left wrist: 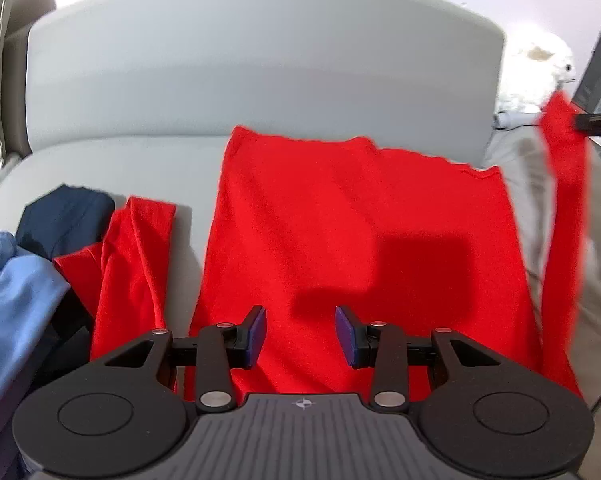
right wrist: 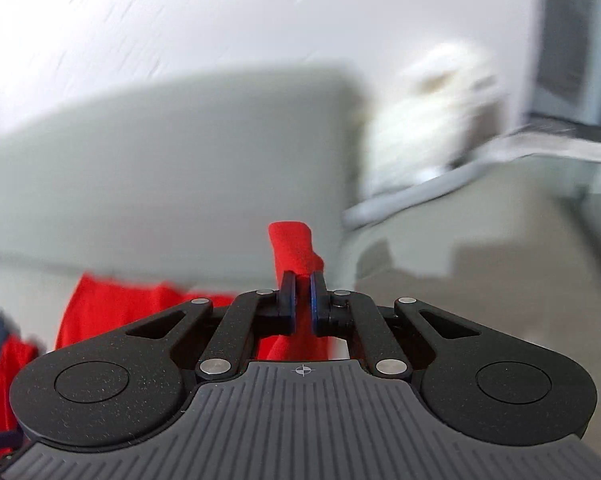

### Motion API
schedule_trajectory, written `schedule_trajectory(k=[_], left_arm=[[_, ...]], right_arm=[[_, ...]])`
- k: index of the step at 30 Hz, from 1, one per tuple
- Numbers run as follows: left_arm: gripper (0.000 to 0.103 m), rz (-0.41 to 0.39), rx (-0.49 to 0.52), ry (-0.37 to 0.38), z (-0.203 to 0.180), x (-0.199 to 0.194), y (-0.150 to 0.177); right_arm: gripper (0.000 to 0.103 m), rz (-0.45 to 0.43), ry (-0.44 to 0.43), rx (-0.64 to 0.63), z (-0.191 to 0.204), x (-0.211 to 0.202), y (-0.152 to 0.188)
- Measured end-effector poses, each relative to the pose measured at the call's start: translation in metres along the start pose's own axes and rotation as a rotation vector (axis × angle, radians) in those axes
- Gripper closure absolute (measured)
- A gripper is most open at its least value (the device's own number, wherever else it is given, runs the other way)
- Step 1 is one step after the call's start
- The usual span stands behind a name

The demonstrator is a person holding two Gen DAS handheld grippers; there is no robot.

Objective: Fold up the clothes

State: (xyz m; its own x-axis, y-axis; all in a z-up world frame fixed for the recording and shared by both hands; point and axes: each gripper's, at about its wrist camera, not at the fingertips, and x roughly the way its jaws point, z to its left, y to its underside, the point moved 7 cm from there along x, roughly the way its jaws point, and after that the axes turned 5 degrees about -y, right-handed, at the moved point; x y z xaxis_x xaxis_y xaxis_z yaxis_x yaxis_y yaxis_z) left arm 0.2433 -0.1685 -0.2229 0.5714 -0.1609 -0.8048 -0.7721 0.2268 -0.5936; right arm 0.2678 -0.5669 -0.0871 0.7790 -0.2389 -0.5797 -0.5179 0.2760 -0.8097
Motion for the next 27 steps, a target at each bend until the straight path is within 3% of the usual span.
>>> schedule_trajectory(k=[6,10,16,17,18,20,22,27], left_arm=[[0.063,-0.034,0.098,0.051,-0.045,-0.035,0.006],[0.061,-0.030,0.145,0.102,-0.070,-0.060,0.023],[0.060,0.053,0.223,0.175,-0.101,-0.077,0.061],[0.060,0.070,0.245,0.181,-0.106,-0.076,0.068],[0.060,0.086,0.263,0.186,-0.111,-0.076,0.075],[0.060,0.116,0.290,0.198,-0.119,-0.077,0.085],[0.060,0.128,0.318,0.219,-0.126,-0.079,0.092],[0.061,0.105,0.430,0.343,-0.151,-0.097,0.113]], right_arm=[[0.097,-0.062,0.130,0.116,-0.122,-0.090,-0.011],[0.097,-0.061,0.205,0.203,-0.192,-0.127,0.018],[0.096,-0.011,0.254,0.391,-0.275,-0.156,0.085],[0.085,0.014,0.251,0.426,-0.287,-0.155,0.097],[0.064,0.036,0.252,0.459,-0.298,-0.156,0.109],[0.050,0.035,0.298,0.497,-0.310,-0.165,0.126],[0.047,0.014,0.310,0.511,-0.314,-0.172,0.134],[0.046,0.049,0.161,0.448,-0.279,-0.203,0.143]])
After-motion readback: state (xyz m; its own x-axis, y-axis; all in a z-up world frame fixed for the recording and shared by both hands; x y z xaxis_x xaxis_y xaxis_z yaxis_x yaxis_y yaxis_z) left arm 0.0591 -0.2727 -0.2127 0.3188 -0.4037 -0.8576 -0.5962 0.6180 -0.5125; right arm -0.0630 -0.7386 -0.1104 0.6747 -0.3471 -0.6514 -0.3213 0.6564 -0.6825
